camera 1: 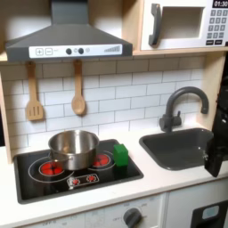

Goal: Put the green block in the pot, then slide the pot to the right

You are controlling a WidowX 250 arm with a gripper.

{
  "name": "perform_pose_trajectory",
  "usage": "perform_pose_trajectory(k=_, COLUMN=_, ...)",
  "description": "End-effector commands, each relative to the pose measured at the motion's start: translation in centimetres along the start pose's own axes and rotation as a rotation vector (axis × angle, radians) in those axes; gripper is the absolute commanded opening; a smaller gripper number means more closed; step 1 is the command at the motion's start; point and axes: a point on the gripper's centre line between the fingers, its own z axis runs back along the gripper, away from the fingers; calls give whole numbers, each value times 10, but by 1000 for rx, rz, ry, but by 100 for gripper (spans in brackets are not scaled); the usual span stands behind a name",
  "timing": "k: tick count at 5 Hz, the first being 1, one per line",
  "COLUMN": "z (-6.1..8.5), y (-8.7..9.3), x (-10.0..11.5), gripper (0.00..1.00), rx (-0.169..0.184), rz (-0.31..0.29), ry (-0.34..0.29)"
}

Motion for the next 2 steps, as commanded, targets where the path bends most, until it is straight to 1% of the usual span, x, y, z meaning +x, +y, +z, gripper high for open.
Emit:
perform_pose_trajectory(k=1, z=-7, y=7, x=27, gripper=100, rx=43, rz=3, ry=-8)
perform_pose_trajectory(k=2, z=-9, y=15, x=45, gripper=100, rx=56, rz=23, ry=-19)
